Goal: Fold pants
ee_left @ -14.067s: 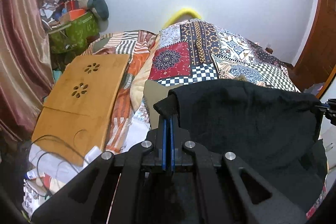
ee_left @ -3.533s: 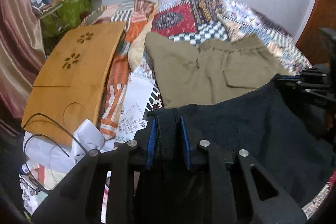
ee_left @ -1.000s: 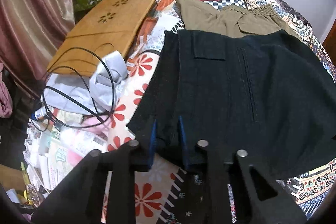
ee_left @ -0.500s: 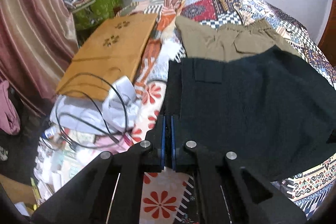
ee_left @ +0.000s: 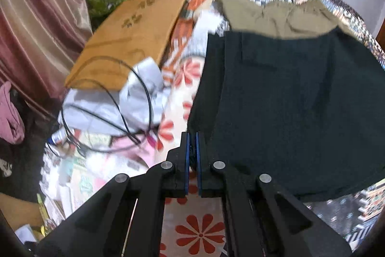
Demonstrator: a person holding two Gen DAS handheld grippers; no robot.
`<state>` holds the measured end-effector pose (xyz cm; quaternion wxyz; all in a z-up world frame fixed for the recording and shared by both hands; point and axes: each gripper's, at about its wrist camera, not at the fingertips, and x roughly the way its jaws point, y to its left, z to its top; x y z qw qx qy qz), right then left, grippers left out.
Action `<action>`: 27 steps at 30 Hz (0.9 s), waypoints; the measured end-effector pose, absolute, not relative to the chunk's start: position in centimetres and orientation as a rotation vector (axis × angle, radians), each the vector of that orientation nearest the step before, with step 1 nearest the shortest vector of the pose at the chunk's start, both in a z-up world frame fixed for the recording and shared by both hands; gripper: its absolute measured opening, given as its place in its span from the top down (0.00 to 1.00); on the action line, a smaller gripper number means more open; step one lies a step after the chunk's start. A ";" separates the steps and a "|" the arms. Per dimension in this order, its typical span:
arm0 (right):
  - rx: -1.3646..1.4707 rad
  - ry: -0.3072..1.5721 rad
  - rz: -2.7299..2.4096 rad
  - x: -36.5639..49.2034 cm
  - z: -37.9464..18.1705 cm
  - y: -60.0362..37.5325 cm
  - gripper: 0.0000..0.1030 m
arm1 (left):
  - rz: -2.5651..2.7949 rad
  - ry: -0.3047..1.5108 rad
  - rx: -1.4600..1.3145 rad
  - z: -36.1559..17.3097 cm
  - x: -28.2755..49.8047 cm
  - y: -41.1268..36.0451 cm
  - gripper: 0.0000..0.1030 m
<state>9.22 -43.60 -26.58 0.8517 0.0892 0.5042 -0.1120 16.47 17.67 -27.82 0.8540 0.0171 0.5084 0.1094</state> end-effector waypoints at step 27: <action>0.105 1.010 0.434 17.1 -21.5 -24.4 0.44 | -0.160 0.991 0.098 -23.7 17.3 0.0 0.40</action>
